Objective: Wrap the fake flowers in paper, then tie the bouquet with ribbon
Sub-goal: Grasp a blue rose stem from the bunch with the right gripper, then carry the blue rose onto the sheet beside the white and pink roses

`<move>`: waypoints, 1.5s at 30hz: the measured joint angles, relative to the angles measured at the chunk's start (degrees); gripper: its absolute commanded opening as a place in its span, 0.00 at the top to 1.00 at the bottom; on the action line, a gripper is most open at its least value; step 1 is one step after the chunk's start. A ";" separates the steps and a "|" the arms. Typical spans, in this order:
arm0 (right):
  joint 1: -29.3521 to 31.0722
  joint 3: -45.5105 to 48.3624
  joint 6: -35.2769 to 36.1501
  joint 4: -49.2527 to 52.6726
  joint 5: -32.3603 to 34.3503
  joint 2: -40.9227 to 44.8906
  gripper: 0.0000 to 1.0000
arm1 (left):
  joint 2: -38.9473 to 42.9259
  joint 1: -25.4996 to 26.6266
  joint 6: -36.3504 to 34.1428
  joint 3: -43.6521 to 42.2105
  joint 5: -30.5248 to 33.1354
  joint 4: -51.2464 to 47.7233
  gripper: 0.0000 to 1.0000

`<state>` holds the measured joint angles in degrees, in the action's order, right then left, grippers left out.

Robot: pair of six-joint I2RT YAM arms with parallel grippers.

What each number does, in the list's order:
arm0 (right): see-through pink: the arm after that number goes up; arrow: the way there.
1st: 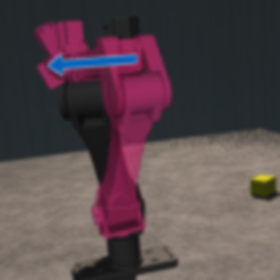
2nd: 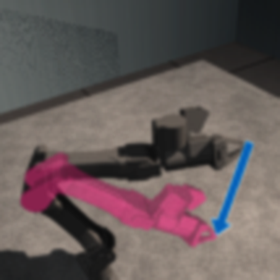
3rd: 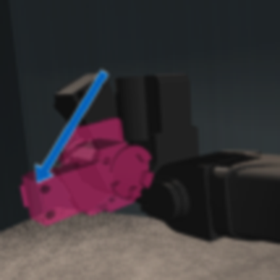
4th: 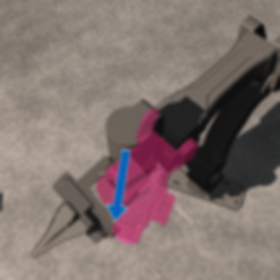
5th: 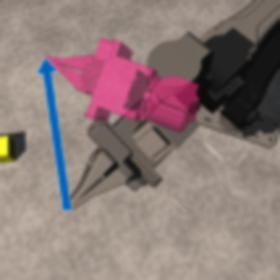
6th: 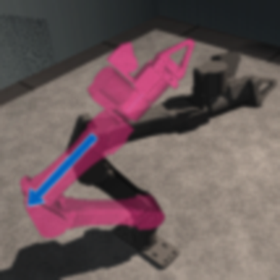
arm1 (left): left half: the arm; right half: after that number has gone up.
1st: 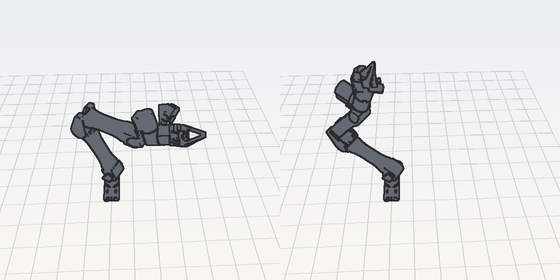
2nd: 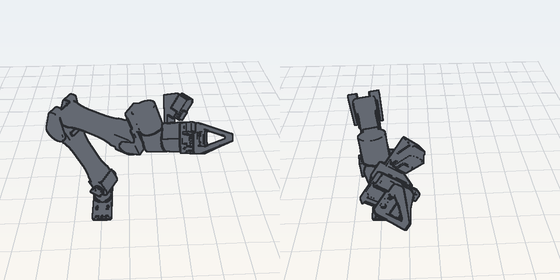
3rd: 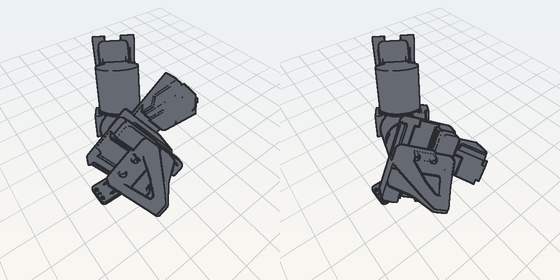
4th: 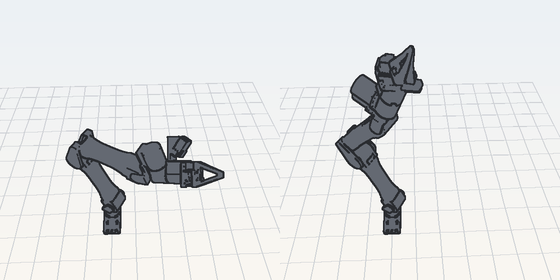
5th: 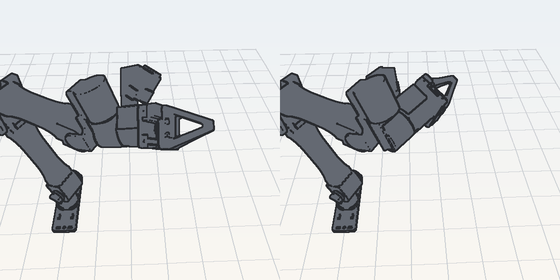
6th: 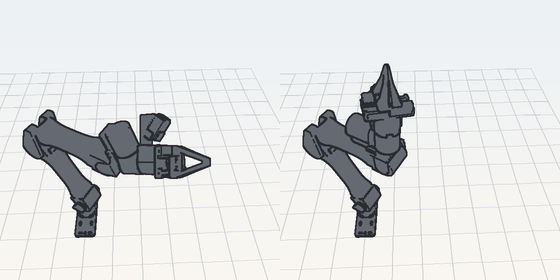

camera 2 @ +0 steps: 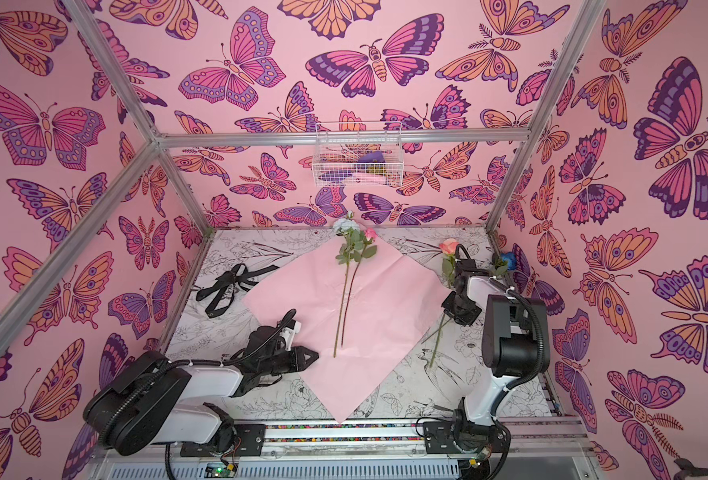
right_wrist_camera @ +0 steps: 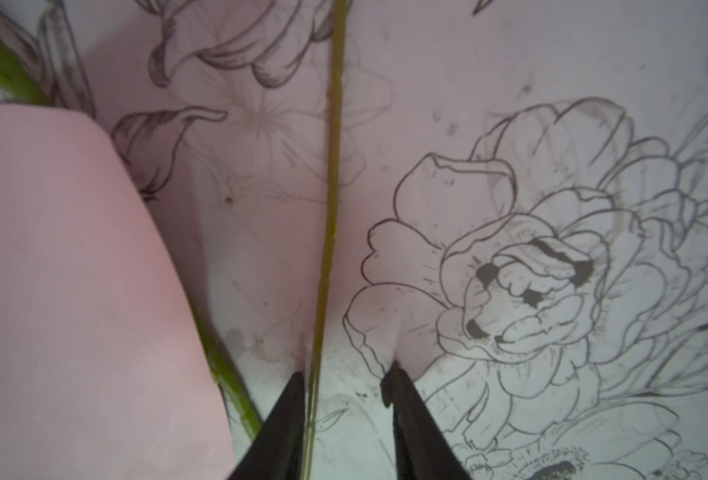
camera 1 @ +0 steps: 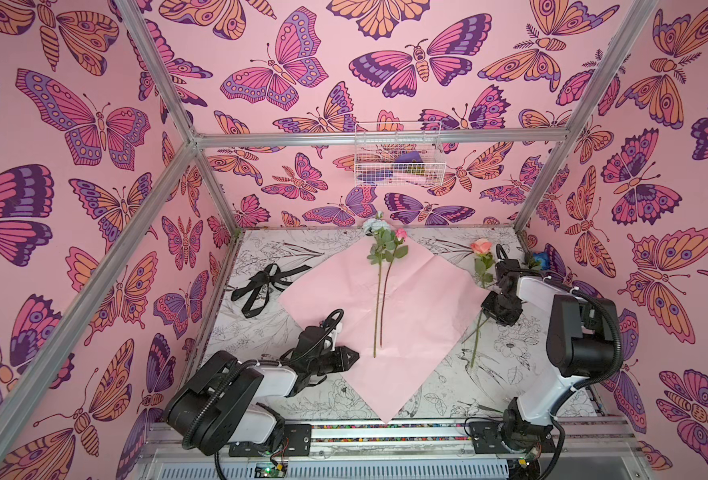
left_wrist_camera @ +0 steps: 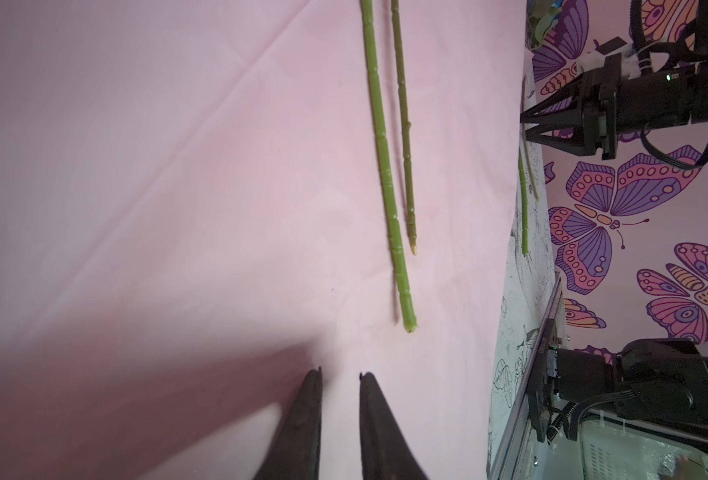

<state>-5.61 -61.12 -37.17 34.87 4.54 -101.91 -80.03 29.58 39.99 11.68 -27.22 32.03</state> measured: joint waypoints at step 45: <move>18.25 2.03 1.97 -4.83 -5.92 23.71 1.00 | -0.87 -0.02 0.09 0.09 -0.63 1.01 0.78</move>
<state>12.64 -59.09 -35.20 30.04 -1.39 -78.19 -80.90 29.56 40.07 11.77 -27.86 33.04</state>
